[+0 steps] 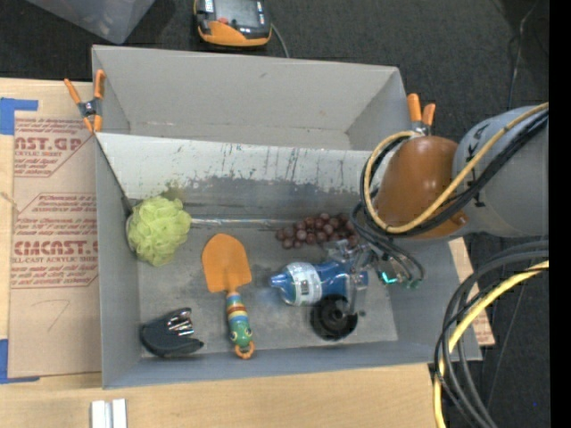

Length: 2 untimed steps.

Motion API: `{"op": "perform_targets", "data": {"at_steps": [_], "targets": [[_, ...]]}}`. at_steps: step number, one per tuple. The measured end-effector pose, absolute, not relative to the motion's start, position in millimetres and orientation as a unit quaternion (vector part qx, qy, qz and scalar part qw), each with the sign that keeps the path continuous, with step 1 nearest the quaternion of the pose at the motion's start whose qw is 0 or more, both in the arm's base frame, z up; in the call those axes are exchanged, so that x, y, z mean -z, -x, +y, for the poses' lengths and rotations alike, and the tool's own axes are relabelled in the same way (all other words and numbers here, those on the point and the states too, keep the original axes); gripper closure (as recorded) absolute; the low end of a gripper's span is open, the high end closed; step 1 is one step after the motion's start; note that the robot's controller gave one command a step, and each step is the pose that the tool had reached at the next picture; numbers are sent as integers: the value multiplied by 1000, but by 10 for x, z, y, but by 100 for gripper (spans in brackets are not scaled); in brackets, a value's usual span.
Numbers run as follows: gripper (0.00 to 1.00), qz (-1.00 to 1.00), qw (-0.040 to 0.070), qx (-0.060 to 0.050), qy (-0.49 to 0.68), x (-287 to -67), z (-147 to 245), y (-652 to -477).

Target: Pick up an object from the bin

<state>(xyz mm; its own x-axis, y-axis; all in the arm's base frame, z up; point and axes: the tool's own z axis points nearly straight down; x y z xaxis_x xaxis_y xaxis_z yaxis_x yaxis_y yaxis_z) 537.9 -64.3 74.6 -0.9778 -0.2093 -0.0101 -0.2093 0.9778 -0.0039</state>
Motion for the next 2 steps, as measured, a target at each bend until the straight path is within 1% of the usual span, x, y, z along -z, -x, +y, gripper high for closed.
{"op": "perform_targets", "data": {"at_steps": [1, 2], "targets": [[100, 994, 5, 1, 105, -746, -642, -5380], [100, 994, 5, 1, 105, -747, -642, -5380]]}}
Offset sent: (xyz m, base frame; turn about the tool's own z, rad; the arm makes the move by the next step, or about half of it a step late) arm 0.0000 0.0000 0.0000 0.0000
